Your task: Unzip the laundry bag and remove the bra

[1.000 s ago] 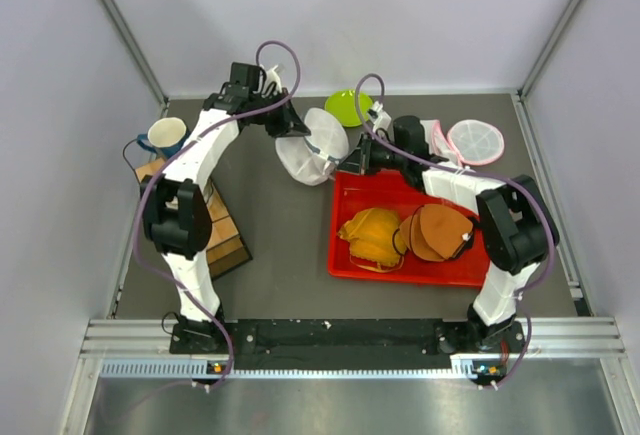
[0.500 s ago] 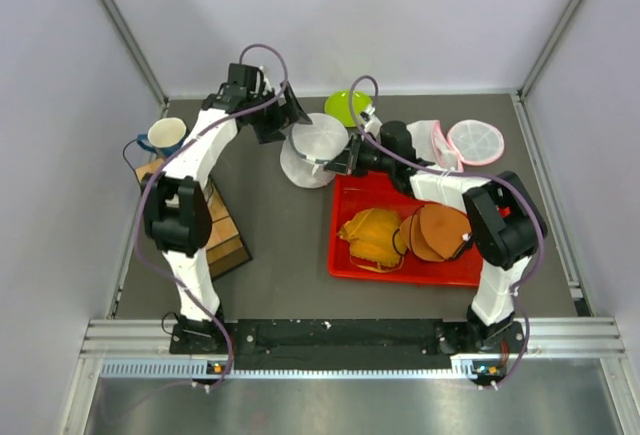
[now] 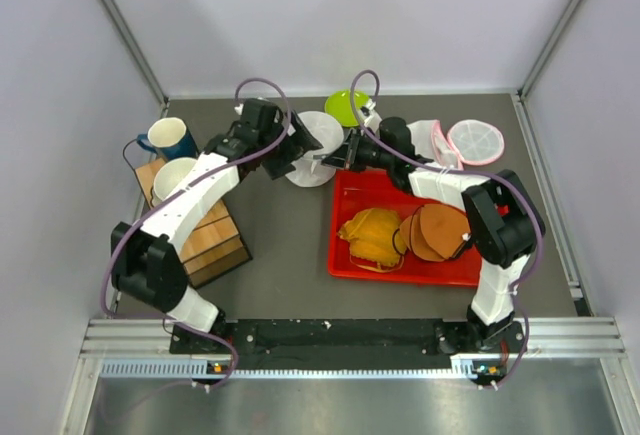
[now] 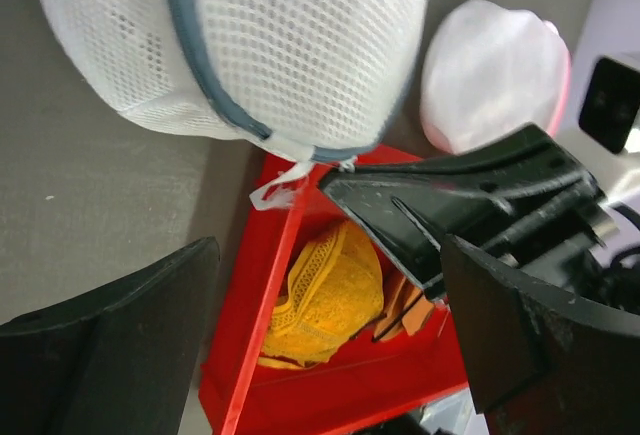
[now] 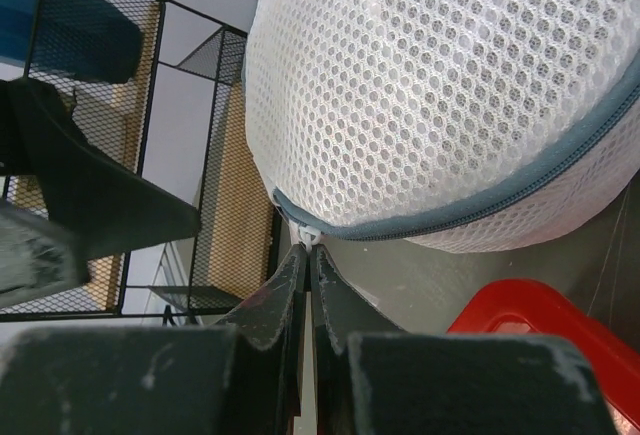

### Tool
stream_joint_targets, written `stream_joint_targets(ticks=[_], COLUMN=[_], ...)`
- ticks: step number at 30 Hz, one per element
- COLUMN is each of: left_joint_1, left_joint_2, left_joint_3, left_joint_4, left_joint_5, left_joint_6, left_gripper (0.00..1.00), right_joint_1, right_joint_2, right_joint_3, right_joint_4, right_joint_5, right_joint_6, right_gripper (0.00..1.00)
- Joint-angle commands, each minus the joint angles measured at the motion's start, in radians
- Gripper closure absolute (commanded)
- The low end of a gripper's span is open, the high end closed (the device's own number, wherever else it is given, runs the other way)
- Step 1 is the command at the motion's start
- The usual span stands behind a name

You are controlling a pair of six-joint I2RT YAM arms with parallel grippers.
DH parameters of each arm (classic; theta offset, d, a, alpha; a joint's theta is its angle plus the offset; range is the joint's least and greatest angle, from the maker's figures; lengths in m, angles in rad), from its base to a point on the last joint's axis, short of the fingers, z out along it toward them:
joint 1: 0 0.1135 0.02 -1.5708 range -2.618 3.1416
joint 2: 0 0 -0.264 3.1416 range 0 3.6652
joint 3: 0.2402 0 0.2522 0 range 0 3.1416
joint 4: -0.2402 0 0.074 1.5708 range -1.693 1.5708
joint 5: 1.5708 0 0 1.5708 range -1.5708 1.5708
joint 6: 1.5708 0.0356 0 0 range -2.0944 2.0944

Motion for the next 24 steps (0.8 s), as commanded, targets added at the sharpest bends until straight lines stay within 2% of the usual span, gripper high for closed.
stream_joint_targets(ticks=[1, 8, 12, 16, 17, 18, 19, 20, 24], left_joint_1=[-0.028, -0.038, -0.042, -0.044, -0.044, -0.044, -0.042, -0.039, -0.012], left_joint_2=[0.016, 0.088, 0.132, 0.189, 0.203, 0.208, 0.209, 0.208, 0.192], left_joint_3=[0.002, 0.050, 0.075, 0.136, 0.144, 0.153, 0.171, 0.177, 0.188], left_joint_4=[0.045, 0.018, 0.033, 0.025, 0.027, 0.024, 0.010, 0.005, 0.010], left_joint_5=[-0.216, -0.302, -0.335, -0.338, -0.341, -0.347, -0.359, -0.364, -0.342], left_joint_6=[-0.130, -0.199, -0.218, -0.222, -0.224, -0.219, -0.201, -0.192, -0.141], left_gripper=[0.04, 0.08, 0.16, 0.29, 0.47, 0.57, 0.76, 1.00, 1.00], right_joint_1=[0.008, 0.008, 0.008, 0.008, 0.006, 0.005, -0.003, -0.010, -0.099], right_joint_2=[-0.001, -0.018, -0.021, -0.023, -0.024, -0.027, -0.032, -0.036, -0.070], right_joint_3=[0.043, 0.029, 0.024, 0.027, 0.027, 0.027, 0.026, 0.014, -0.045], right_joint_4=[0.057, 0.051, 0.054, 0.046, 0.034, 0.028, 0.017, -0.003, -0.008], right_joint_5=[0.001, 0.003, 0.003, -0.005, -0.008, -0.011, -0.016, -0.019, -0.060], right_joint_6=[0.005, -0.001, -0.003, -0.007, -0.012, -0.018, -0.035, -0.044, -0.082], right_gripper=[1.00, 1.00, 1.00, 1.00, 1.00, 1.00, 1.00, 1.00, 1.00])
